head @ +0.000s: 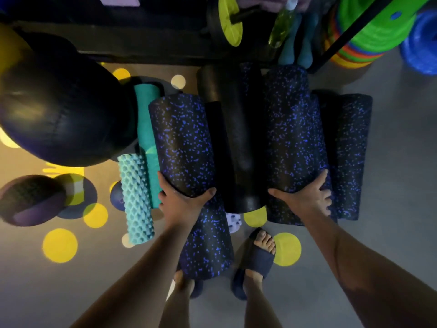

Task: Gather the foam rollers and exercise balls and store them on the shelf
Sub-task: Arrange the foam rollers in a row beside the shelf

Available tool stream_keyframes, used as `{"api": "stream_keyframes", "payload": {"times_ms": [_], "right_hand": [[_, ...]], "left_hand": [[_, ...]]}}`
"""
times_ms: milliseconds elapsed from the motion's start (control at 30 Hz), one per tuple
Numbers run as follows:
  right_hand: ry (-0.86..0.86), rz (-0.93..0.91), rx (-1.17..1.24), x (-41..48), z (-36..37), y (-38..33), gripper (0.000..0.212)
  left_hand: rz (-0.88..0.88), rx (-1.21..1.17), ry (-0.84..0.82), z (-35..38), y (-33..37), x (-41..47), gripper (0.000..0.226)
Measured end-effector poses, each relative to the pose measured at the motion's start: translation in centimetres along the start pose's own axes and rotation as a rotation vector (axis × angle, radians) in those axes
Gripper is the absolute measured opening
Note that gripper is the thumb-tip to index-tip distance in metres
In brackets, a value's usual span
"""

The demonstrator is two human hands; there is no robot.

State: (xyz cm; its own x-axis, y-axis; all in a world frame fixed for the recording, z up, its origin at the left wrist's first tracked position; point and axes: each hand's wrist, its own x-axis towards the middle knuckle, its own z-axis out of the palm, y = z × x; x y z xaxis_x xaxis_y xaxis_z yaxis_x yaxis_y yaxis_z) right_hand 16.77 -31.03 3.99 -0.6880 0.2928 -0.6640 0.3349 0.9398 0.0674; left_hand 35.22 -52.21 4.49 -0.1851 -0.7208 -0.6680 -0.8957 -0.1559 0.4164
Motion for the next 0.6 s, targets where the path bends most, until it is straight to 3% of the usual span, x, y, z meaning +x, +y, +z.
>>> {"api": "stream_keyframes", "payload": {"times_ms": [167, 400, 600], "right_hand": [[0.078, 0.004, 0.007, -2.8, -0.8, -0.7, 0.155], [0.0, -0.081, 0.082, -12.8, -7.6, -0.1, 0.15], [-0.041, -0.2, 0.274, -23.3, -16.2, 1.0, 0.155]], "left_hand": [[0.222, -0.221, -0.099, -5.9, 1.8, -0.6, 0.147], [0.109, -0.379, -0.179, -13.9, 6.8, -6.6, 0.13], [0.123, -0.471, -0.192, -24.9, 13.3, -13.0, 0.136]]}}
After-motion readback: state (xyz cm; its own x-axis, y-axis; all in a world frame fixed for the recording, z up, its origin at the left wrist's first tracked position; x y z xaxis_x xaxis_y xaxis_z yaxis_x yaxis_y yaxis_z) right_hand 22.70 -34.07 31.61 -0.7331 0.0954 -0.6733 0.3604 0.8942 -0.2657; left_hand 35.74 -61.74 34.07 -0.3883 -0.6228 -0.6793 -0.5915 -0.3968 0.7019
